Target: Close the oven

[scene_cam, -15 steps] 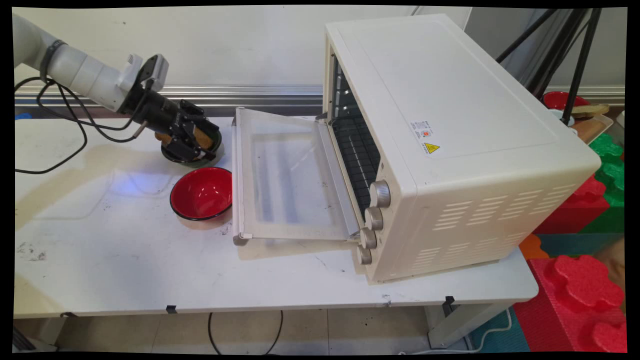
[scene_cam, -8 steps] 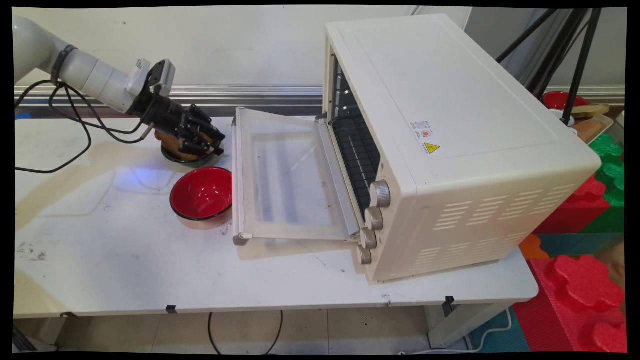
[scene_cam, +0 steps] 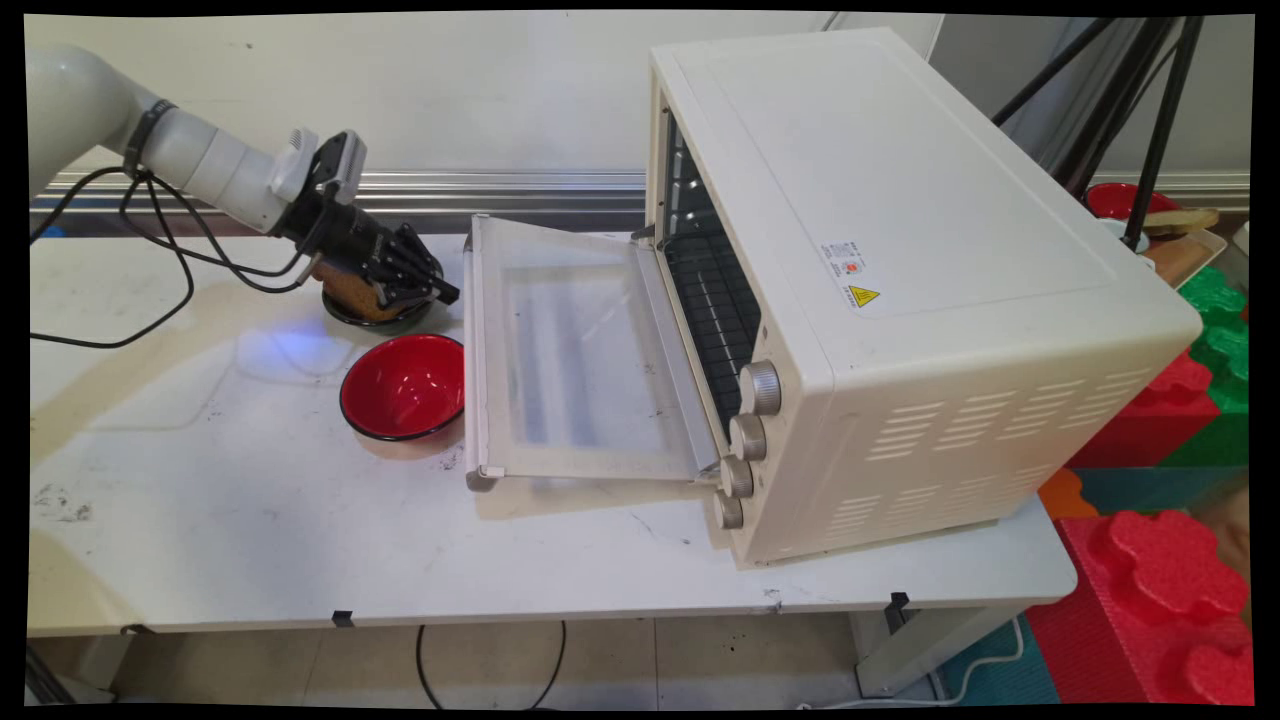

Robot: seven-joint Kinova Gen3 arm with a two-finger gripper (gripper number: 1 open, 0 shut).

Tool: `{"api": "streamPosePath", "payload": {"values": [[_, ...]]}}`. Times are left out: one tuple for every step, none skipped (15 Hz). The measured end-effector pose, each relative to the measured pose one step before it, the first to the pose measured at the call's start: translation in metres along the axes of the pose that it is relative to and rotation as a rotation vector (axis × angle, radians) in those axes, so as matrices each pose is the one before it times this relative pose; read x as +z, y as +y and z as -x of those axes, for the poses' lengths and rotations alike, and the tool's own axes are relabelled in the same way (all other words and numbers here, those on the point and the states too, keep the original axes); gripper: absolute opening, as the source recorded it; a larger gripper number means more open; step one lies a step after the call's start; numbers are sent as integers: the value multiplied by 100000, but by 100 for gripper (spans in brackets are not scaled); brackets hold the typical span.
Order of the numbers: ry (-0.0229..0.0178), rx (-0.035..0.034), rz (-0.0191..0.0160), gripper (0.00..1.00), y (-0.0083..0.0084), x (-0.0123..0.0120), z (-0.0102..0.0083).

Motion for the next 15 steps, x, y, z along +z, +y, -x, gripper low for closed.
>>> {"api": "streamPosePath", "payload": {"values": [[119, -67, 162, 0, -45, 346, 0], [204, -283, 197, 0, -29, 381, 0], [283, -262, 290, 0, -15, 389, -35], [299, -324, 196, 0, 3, 303, -23], [438, -394, 81, 0, -22, 255, -20], [628, -587, 10, 0, -26, 233, -5], [856, -594, -89, 0, -91, 196, -40], [846, -504, -61, 0, -73, 90, 9], [587, -267, -79, 0, -37, 23, 6], [1089, -477, -161, 0, -94, 1, -36], [1361, -655, -314, 0, -98, -79, -41], [1562, -714, -279, 0, -118, -72, -185], [1793, -739, -294, 0, -107, -137, -248], [1608, -632, -212, 0, -105, -100, -251], [2002, -836, -490, 0, -22, -316, -236]]}}
